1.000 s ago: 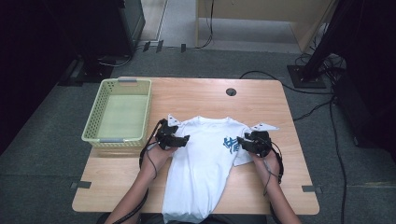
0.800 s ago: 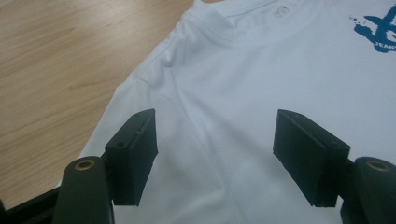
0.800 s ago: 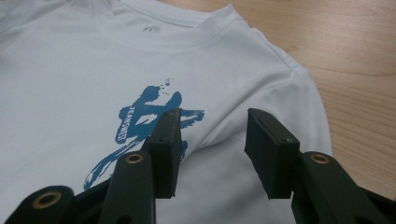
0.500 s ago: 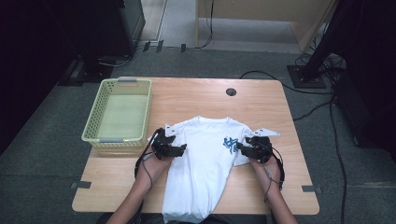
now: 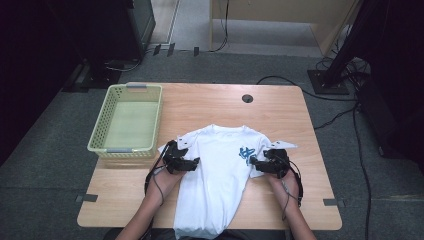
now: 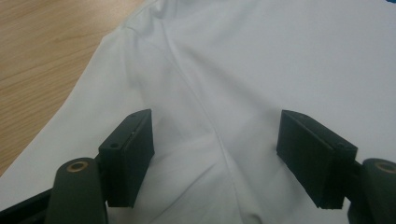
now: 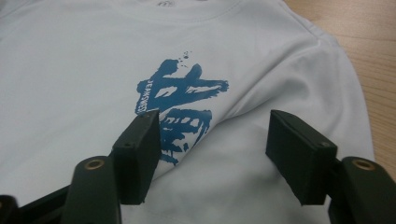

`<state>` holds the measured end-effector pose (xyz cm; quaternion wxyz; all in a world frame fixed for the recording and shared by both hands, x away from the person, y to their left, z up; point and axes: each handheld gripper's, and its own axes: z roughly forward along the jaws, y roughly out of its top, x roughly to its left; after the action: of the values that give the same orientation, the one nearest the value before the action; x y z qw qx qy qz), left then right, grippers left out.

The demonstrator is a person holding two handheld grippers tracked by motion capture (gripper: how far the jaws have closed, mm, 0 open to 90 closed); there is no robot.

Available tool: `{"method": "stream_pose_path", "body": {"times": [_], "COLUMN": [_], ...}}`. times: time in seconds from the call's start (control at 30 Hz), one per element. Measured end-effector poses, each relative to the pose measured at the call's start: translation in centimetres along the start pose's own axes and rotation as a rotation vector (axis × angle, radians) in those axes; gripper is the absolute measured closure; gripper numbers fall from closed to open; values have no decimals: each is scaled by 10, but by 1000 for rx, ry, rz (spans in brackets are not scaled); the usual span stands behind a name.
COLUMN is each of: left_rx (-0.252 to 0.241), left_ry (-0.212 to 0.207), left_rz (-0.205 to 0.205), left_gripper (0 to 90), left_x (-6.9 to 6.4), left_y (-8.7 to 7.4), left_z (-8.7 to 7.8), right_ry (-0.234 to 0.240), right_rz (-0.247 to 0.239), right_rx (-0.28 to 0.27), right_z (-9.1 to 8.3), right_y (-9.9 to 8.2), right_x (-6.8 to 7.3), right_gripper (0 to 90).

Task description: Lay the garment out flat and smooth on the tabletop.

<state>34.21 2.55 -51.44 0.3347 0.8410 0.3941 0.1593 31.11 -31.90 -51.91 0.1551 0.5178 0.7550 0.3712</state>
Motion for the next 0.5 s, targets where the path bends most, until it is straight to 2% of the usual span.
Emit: {"method": "stream_pose_path", "body": {"times": [0.1,0.2,0.5], "left_rx": [-5,-2,-4], "left_ry": [-1,3,9], "left_rz": [-5,-6,-14], "left_gripper": [217,217,208], "left_x": [2,3,9], "left_y": [-1,0,4], "left_z": [2,2,6], "right_ry": [6,19,21], "right_rz": [-10,-4,55], "right_rx": [-4,-13,-26], "right_z": [0,0,-8], "right_y": [-1,-3,-5], "right_x": [-2,-5,-27], "right_gripper": [268,225,215]}}
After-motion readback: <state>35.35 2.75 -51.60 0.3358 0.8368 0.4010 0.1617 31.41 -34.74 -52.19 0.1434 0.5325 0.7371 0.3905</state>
